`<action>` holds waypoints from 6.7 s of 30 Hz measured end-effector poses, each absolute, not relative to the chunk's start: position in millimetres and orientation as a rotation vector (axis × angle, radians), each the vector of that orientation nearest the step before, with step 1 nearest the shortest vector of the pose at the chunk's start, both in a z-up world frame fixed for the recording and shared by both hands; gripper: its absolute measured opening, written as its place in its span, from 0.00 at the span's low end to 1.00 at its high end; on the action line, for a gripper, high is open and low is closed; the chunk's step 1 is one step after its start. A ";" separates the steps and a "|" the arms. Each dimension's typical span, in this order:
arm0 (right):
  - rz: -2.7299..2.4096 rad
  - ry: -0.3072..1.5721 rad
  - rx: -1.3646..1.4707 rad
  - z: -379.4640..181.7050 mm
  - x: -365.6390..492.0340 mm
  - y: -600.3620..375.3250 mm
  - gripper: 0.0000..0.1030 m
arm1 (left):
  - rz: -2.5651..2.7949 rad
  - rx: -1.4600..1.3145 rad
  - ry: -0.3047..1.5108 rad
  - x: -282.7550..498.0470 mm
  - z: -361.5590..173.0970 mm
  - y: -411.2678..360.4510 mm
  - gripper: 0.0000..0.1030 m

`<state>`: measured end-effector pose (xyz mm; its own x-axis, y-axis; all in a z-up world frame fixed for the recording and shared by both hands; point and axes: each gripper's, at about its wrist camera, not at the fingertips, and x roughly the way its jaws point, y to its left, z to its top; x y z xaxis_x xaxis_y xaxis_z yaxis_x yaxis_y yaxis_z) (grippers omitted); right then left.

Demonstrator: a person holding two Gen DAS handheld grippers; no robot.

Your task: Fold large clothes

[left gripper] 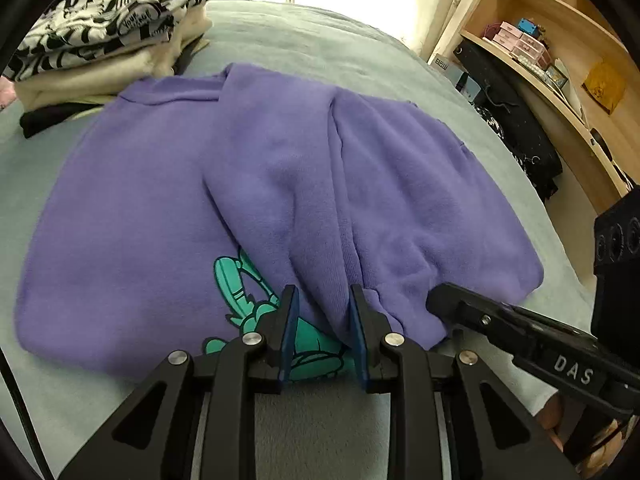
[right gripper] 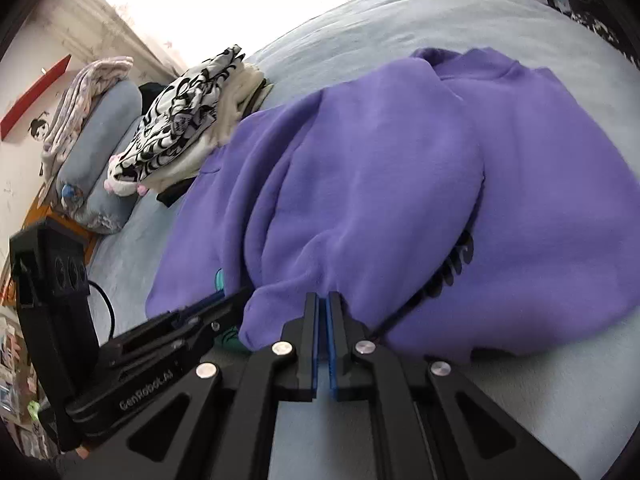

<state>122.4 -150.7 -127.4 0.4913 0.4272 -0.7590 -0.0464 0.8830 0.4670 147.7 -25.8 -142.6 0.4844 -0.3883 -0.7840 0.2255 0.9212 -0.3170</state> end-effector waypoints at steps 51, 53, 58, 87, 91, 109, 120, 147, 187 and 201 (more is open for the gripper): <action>0.101 0.878 0.230 -67.0 119.8 -140.1 0.04 | -0.240 -0.735 1.036 138.1 -193.1 112.9 0.52; 0.111 0.873 0.214 -76.1 132.6 -130.7 0.04 | -0.233 -0.751 1.023 151.8 -195.4 112.0 0.52; 0.154 0.877 0.146 -102.9 160.2 -100.8 0.04 | -0.191 -0.726 0.945 165.4 -192.3 103.3 0.35; 0.000 0.797 0.697 -103.5 56.9 -344.3 0.04 | -0.619 0.138 0.646 148.2 -62.8 -243.7 0.13; -0.078 0.830 0.712 -117.7 44.7 -368.8 0.04 | -0.625 0.232 0.727 146.5 -99.5 -284.1 0.13; -0.085 0.837 0.707 -114.5 33.3 -379.6 0.04 | -0.759 0.300 0.781 128.5 -99.8 -290.7 0.68; 0.001 0.804 0.666 -69.5 56.1 -386.1 0.15 | -0.696 0.073 0.783 134.3 -30.1 -211.0 0.68; 0.286 1.014 0.541 -104.4 121.0 -358.7 0.14 | -0.521 0.079 0.983 273.8 -83.0 -193.3 0.50; 0.062 1.020 0.507 -130.8 273.4 -384.5 0.14 | -0.479 0.045 1.050 316.9 -94.1 -227.1 0.68; 0.056 1.054 0.529 -109.8 240.3 -386.3 0.34 | -0.412 0.081 1.072 289.7 -77.3 -217.4 0.77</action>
<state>240.3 -386.3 -109.8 0.5047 0.2922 -0.8124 0.2037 0.8741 0.4409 289.7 -217.4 -77.3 0.4101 -0.2882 -0.8653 0.3660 0.9210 -0.1332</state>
